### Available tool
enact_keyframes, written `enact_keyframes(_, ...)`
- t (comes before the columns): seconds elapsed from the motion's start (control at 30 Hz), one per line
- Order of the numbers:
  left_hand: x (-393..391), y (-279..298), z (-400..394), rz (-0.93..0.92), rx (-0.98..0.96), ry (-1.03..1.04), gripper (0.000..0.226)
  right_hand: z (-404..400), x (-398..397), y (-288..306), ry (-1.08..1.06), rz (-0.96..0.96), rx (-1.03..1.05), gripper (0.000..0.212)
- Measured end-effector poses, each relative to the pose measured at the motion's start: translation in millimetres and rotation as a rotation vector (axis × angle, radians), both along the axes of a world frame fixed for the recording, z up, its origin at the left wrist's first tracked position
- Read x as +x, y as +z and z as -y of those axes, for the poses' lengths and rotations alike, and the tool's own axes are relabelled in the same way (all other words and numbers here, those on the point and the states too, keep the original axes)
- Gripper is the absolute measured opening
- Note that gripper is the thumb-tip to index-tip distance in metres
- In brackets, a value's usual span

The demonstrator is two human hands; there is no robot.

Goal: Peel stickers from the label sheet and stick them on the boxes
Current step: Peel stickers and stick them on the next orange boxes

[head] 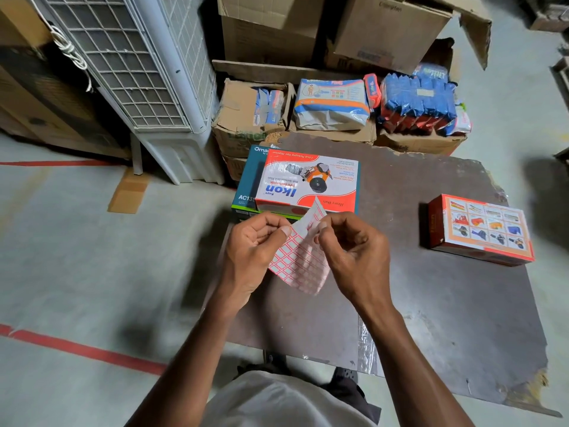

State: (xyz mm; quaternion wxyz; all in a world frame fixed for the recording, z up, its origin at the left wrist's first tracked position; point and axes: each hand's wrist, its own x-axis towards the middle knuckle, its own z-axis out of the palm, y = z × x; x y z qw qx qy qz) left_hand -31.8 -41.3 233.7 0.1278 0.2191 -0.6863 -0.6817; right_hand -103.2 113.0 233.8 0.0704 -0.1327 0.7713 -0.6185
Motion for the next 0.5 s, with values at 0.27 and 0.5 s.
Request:
enact_keyframes(0.27,3,-12,0,0.055,0.056,0.013,0.012,-2,-2,-9,-0.051,0.188,-0.033,0.011)
enact_keyframes(0.5,0,-15,0,0.035,0.005,-0.024,0.011,2,-1,-6,-0.030,0.304,-0.098,0.010)
